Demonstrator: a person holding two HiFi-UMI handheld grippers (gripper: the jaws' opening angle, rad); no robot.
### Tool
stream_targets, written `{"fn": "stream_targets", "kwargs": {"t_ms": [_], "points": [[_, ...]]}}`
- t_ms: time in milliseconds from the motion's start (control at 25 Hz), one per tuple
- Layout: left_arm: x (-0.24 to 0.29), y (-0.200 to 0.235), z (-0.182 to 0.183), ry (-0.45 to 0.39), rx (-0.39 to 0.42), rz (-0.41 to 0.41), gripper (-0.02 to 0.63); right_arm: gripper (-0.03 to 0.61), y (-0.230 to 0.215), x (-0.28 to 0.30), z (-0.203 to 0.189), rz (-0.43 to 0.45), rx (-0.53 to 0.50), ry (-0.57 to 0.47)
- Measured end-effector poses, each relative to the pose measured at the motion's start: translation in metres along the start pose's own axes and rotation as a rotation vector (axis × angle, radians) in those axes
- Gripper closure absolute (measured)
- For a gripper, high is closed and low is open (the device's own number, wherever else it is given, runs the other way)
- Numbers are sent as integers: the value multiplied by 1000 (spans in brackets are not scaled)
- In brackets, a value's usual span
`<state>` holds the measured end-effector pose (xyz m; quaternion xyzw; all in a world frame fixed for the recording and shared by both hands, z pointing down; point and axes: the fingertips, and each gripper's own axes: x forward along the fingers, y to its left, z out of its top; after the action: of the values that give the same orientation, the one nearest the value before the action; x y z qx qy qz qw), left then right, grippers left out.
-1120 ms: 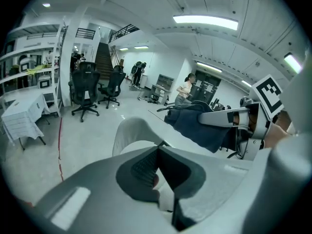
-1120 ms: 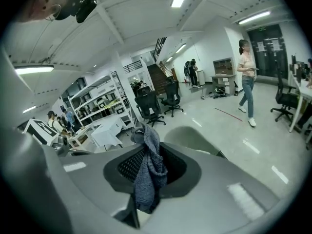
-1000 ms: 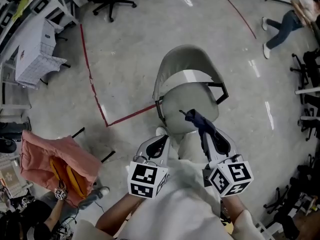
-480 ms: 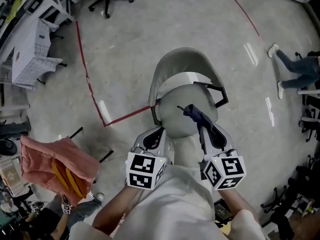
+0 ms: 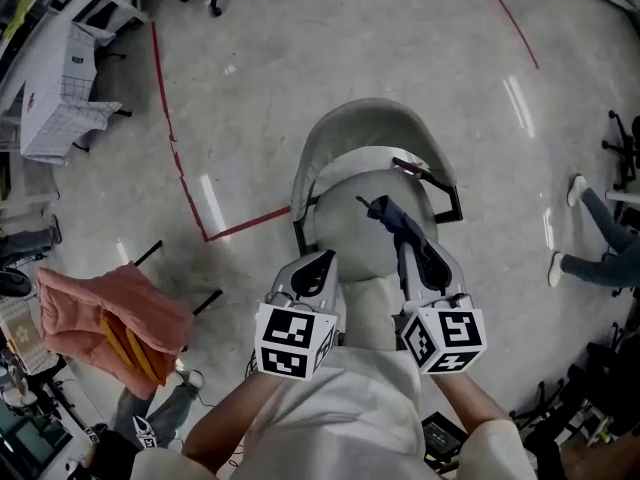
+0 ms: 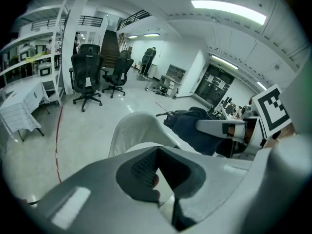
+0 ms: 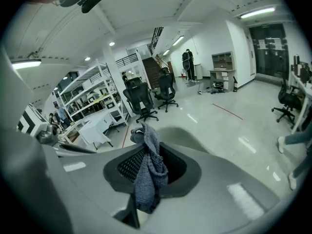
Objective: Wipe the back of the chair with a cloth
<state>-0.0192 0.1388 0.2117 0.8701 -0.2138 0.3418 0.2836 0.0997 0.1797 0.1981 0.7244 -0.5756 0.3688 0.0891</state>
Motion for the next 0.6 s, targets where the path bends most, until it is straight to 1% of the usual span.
{"fn": "stream_targets", "kwargs": {"t_ms": [80, 200, 360, 480, 600], "points": [[13, 1, 2, -2, -9, 6, 614, 500, -12, 15, -2, -4, -4, 9], [32, 5, 4, -18, -32, -7, 614, 501, -27, 38, -4, -11, -5, 14], [59, 11, 5, -1, -69, 11, 614, 500, -52, 64, 4, -33, -3, 21], [77, 13, 14, 0, -64, 30, 614, 501, -72, 81, 15, -56, -5, 11], [92, 12, 18, 5, -63, 39, 614, 500, -96, 95, 15, -86, 12, 25]]}}
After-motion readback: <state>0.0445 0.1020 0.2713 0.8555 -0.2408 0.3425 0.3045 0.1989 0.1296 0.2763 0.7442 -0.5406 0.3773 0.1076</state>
